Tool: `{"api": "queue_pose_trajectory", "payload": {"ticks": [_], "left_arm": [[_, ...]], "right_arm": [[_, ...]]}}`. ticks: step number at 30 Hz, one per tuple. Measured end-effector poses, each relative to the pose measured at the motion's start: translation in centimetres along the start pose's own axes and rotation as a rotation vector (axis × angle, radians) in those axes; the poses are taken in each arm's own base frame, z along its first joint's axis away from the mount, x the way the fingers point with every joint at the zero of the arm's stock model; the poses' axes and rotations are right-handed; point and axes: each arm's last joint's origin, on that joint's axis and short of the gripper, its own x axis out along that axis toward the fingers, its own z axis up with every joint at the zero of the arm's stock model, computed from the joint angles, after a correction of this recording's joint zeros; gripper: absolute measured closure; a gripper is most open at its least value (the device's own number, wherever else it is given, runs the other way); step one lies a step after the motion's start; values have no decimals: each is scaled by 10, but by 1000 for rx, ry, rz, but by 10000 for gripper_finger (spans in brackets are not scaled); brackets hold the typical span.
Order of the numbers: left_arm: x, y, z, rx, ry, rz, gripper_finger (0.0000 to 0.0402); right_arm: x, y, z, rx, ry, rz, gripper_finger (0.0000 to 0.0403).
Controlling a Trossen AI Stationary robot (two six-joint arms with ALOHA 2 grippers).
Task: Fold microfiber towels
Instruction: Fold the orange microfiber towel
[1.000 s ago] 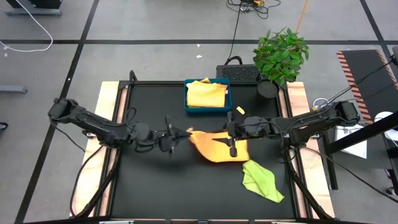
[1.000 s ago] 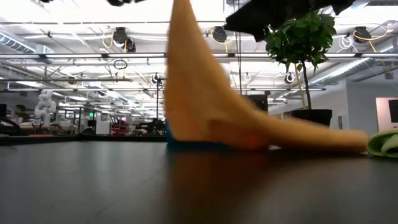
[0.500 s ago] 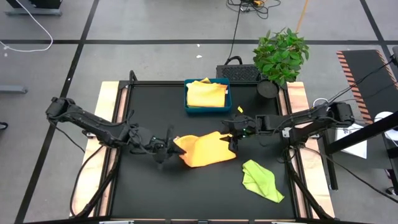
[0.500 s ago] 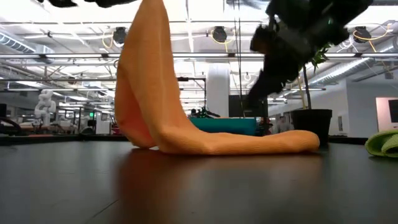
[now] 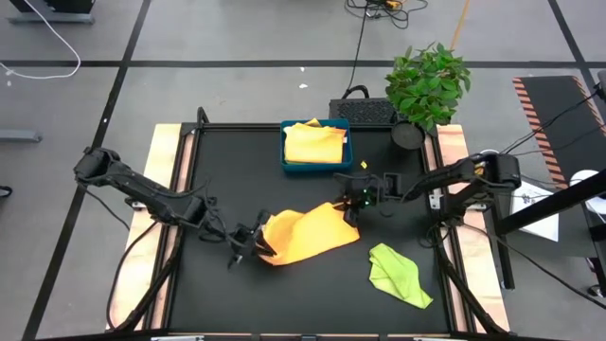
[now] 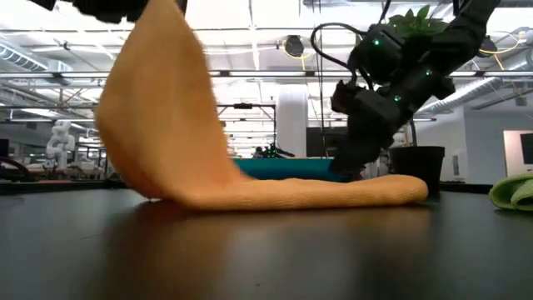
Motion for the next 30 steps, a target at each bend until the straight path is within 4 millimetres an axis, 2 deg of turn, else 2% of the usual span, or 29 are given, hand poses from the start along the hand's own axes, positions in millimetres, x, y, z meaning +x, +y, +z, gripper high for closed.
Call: {"api": "queue_pose_trajectory", "payload": {"ticks": [9, 16, 24, 30], "left_arm": [[25, -13, -19, -124, 104, -134, 270], [33, -16, -28, -328, 170, -129, 199], [34, -19, -25, -520, 173, -72, 183], [58, -33, -29, -524, 140, -55, 183]], "right_arm": [[0, 3, 13, -40, -136, 37, 277], [0, 3, 12, -37, -119, 56, 277], [0, 4, 13, -42, -127, 62, 277], [-1, 5, 14, -52, -143, 65, 277]]}}
